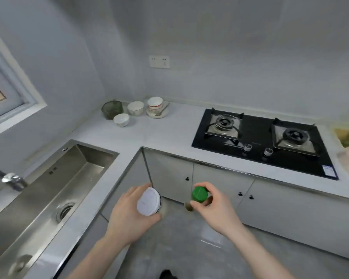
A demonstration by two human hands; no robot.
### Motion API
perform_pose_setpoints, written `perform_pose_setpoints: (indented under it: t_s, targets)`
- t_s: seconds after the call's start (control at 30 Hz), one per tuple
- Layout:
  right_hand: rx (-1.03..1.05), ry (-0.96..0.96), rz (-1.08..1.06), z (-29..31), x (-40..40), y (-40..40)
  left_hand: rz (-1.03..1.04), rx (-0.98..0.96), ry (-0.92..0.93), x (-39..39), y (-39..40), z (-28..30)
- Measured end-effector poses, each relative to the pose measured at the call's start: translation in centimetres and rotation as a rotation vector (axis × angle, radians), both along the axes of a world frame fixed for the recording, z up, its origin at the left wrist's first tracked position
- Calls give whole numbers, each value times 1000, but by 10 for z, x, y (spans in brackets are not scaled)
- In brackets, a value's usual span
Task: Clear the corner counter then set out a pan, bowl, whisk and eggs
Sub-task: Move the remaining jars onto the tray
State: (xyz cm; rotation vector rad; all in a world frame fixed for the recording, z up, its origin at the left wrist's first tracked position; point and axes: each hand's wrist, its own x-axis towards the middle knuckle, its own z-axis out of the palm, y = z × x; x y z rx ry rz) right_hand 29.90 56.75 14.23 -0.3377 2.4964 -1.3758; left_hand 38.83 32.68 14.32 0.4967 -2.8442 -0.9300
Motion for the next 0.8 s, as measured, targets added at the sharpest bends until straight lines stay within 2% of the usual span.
perform_pose_setpoints:
  t_s: [0.23,0.5,0.8]
  targets:
    - [-67,0,-324,4,-46,126,-274,9,-17,-124,101,-1]
    - [-30,-6,-531,1,-128,241,-475,116,-7,-266,222,-4]
    - [-51,38,-804,6,-190,356,-729,99,-65,-392,346,7]
